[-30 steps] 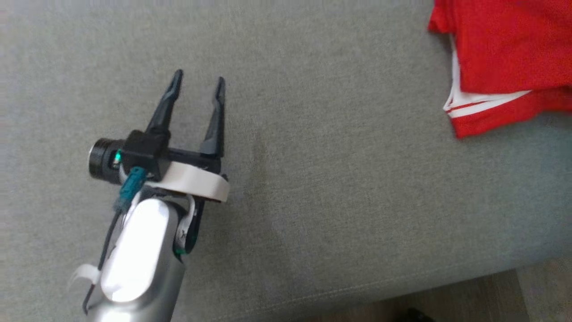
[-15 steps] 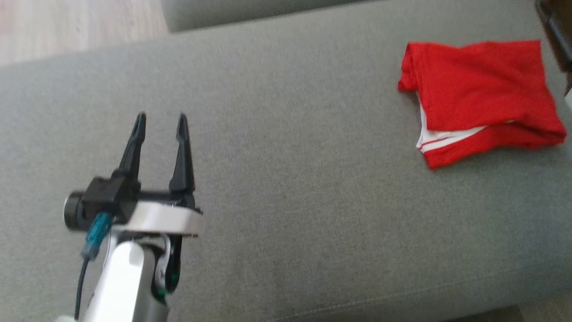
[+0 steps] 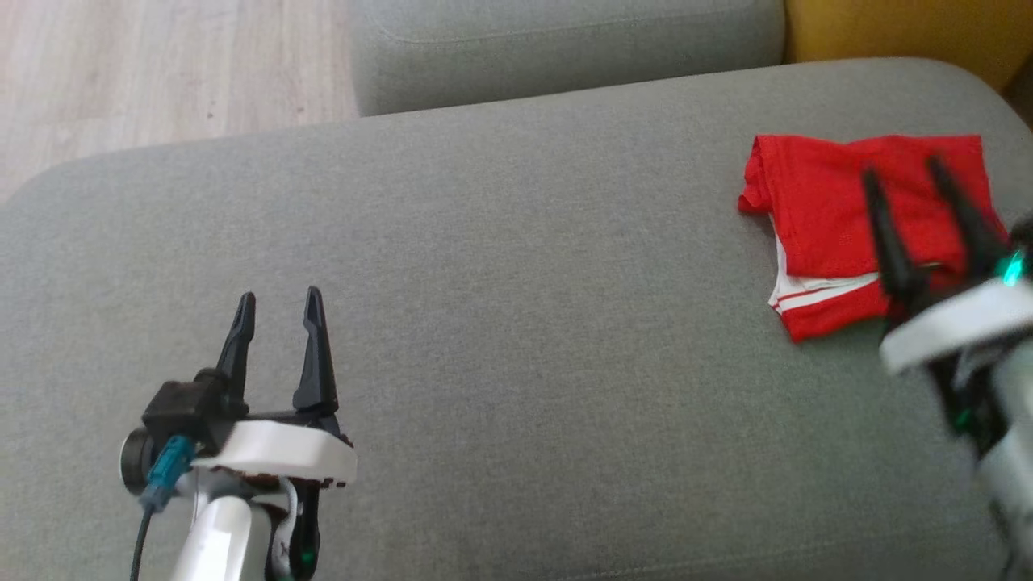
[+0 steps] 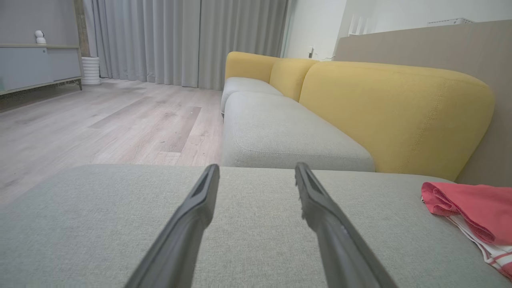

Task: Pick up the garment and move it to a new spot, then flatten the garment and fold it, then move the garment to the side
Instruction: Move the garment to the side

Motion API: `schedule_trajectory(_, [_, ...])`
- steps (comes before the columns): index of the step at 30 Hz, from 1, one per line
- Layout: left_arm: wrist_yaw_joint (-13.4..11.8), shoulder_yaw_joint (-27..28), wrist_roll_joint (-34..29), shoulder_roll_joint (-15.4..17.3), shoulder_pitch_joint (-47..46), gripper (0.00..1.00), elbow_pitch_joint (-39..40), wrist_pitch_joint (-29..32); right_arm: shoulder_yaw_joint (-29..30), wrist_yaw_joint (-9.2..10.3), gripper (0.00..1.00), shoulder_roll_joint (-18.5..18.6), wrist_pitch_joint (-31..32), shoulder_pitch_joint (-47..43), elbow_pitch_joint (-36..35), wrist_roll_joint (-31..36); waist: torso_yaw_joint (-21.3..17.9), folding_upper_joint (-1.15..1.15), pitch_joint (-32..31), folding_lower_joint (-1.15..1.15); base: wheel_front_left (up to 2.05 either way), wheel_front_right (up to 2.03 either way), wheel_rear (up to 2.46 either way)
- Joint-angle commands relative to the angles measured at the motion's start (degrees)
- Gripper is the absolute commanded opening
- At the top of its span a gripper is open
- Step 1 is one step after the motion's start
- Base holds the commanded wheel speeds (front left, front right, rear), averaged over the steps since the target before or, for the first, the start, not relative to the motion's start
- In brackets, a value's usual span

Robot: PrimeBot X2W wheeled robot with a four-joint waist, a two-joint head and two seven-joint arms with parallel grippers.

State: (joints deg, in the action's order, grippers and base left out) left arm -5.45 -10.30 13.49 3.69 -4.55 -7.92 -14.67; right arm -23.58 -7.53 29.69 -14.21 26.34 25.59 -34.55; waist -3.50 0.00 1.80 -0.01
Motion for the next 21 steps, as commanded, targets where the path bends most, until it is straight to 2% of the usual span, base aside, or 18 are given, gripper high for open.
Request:
schedule_trajectory(1, [0.3, 2.2, 0.3, 1.0, -1.4, 1.00, 1.7, -0.2, 2.4, 0.04, 1.00, -1.1, -0.8, -2.9, -2.8, 1.8, 0.5, 0.00, -0.4, 0.01, 0.00, 0.00, 0.00])
schedule_trajectory(5, [0.6, 2.9, 0.9, 0.9, -0.3, 1.00, 1.3, -0.3, 8.3, 0.04, 1.00, -6.6, -0.8, -10.4, -6.7, 6.1, 1.3, 0.00, -1.1, 0.01, 0.00, 0.00, 0.00])
schedule_trajectory(9, [0.5, 4.4, 0.8, 0.7, 0.6, 1.00, 2.0, -0.3, 11.3, 0.04, 1.00, -9.9, -0.8, -14.4, -9.3, 8.5, 1.8, 0.00, -1.5, 0.01, 0.00, 0.00, 0.00])
schedule_trajectory(16, [0.3, 6.4, -1.0, 0.0, 2.2, 1.00, 2.5, -0.3, 12.2, 0.04, 1.00, -13.0, -0.8, -15.0, -9.0, 9.8, 2.8, 0.00, -1.8, 0.01, 0.00, 0.00, 0.00])
schedule_trajectory(21, [1.2, 6.9, -1.4, -0.4, 2.6, 1.00, 1.3, -0.3, 11.8, 0.04, 1.00, -13.4, -0.8, -15.2, -8.4, 10.3, 3.5, 0.00, -1.9, 0.01, 0.00, 0.00, 0.00])
